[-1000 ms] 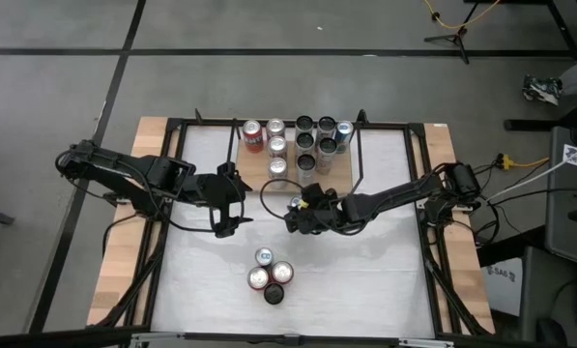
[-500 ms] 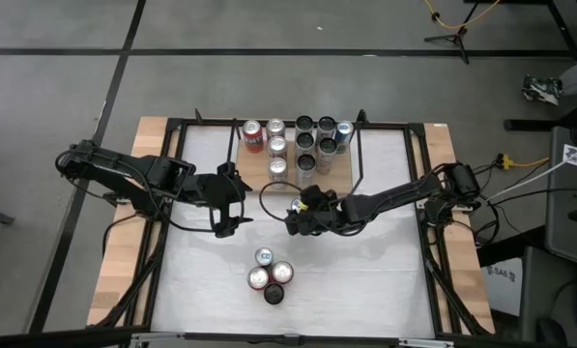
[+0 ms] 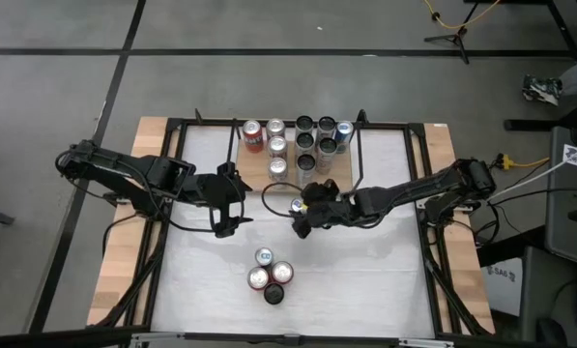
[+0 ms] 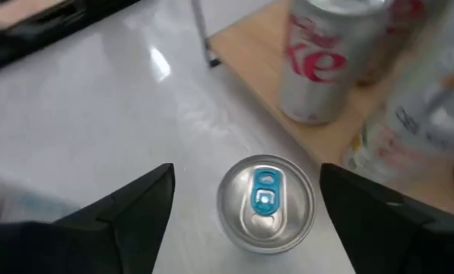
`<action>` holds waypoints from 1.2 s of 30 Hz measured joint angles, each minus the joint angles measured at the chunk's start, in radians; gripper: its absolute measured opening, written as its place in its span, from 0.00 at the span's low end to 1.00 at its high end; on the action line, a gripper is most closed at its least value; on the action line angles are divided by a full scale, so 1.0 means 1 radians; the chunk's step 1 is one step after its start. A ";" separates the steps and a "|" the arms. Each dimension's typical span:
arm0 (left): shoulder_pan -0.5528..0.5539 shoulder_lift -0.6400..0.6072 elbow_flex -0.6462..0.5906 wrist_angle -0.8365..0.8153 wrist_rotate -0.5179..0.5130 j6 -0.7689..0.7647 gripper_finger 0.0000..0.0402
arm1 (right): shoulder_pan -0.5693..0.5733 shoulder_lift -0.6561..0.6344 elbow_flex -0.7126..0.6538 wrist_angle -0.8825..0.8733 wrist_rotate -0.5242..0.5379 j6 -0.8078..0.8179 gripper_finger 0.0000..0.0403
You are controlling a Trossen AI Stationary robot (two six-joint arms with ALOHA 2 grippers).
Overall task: Place canned beverage on shelf
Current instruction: Put the blue soda can onto the shelf aligned with the other blue soda can
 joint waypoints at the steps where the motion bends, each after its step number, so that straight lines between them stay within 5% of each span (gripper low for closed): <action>1: 0.000 0.000 0.000 0.000 0.000 0.000 0.94 | 0.000 -0.010 0.000 0.001 -0.015 -0.045 0.80; 6: 0.000 0.000 0.000 0.000 0.000 0.007 0.94 | -0.003 -0.056 0.000 0.002 -0.108 -0.300 0.80; 12: 0.000 0.000 0.000 0.000 0.000 0.007 0.94 | -0.070 -0.077 0.000 0.004 -0.511 -0.626 0.80; 15: 0.000 0.000 0.000 0.000 0.000 0.007 0.94 | -0.109 -0.077 0.000 0.002 -0.623 -0.710 0.80; 36: 0.000 0.000 0.000 0.024 0.000 -0.002 0.94 | -0.217 -0.055 0.001 -0.008 -0.647 -1.030 0.80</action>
